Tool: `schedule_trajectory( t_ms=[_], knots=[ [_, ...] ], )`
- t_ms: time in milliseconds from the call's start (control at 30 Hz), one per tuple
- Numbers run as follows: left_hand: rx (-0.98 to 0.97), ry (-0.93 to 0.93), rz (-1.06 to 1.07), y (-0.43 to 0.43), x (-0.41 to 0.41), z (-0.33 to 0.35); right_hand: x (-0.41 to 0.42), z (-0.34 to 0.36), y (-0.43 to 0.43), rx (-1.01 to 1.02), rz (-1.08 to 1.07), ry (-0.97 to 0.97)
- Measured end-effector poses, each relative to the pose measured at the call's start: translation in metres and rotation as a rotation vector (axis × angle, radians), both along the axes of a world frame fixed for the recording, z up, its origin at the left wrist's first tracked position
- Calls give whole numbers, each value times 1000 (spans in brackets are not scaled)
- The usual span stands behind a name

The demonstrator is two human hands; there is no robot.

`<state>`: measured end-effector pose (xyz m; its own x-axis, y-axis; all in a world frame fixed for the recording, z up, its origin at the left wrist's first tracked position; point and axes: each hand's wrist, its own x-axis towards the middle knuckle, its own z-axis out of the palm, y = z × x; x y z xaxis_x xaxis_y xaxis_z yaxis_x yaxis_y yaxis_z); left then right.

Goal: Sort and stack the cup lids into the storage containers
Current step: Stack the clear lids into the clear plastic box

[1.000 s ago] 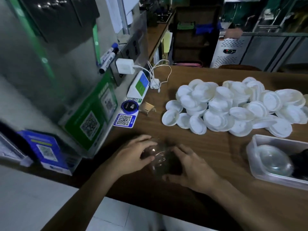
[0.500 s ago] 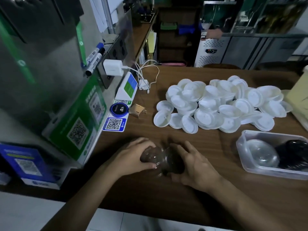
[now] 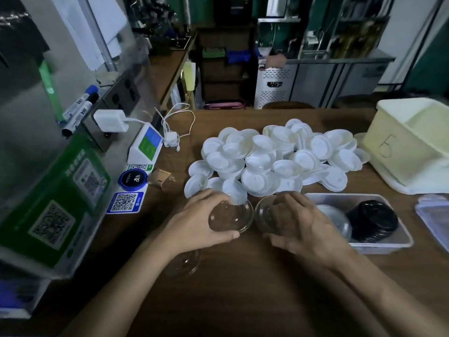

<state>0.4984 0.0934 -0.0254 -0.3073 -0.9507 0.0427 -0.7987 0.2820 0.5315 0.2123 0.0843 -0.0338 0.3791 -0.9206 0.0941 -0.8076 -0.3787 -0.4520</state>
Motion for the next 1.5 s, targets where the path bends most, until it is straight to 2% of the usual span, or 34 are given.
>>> schedule_trajectory(
  t_ms=[233, 367, 533, 700, 800, 1033, 1233, 1333, 1500],
  knots=[
    [-21, 3, -93, -29, -76, 11, -75, 14, -1, -22, -139, 12],
    [-22, -12, -144, -43, -112, 14, -103, 11, -7, 30, -164, 113],
    [-26, -36, -172, -52, -139, 15, -115, 14, -20, 51, -63, 305],
    [-14, -23, -170, -57, -155, 15, -116, 14, -29, 59, 21, 372],
    [-2, -23, -161, -59, -162, 14, -125, 16, -32, 102, 26, 326],
    [11, -72, -234, -59, -197, 11, -167, 39, -30, 42, -64, 252],
    [-32, -246, -300, -63, -222, -2, -190, 38, -19, 7, -79, -37],
    [-12, -301, -323, -65, -225, -7, -193, 37, -17, -7, -95, -66],
    [60, -288, -314, -68, -225, -14, -190, 33, -17, 5, -67, -56]
  ],
)
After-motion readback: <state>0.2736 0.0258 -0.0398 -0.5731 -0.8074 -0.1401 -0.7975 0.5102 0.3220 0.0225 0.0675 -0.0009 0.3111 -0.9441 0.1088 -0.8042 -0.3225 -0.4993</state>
